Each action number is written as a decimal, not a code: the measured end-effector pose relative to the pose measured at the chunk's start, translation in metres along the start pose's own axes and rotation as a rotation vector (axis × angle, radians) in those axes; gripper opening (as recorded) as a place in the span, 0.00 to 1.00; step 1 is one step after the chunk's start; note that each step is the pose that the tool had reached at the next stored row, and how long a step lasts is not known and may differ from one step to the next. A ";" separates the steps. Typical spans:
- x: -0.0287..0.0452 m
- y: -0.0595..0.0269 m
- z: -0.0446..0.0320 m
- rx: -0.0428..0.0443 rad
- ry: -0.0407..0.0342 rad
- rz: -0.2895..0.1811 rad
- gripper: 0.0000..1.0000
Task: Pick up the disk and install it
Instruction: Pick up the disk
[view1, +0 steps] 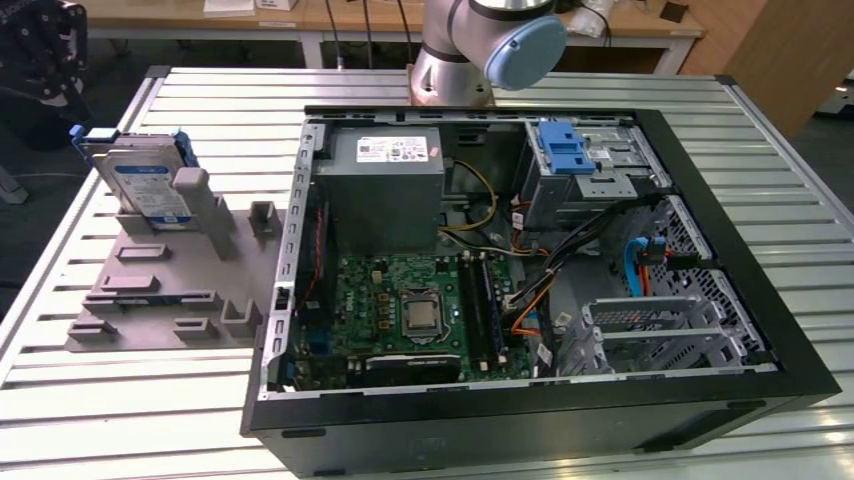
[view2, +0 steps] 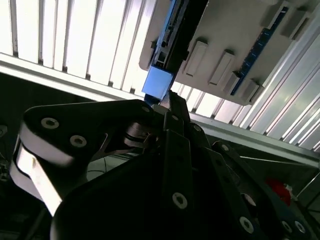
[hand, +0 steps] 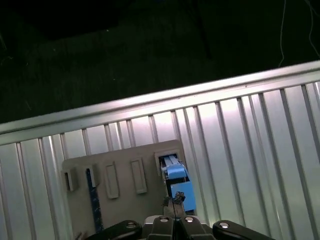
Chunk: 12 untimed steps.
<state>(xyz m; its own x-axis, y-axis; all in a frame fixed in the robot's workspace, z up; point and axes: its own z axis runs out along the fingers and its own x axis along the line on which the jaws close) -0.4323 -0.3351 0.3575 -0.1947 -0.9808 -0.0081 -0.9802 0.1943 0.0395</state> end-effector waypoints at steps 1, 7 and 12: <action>0.0000 0.0000 0.0000 -0.0002 0.0002 -0.016 0.11; 0.0000 -0.0001 0.0008 0.0100 -0.0029 -0.095 0.11; -0.0010 0.0002 0.0015 0.0113 -0.0027 -0.122 0.11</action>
<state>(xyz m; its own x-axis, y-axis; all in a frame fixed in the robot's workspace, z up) -0.4324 -0.3341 0.3560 -0.0744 -0.9971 -0.0148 -0.9969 0.0740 0.0268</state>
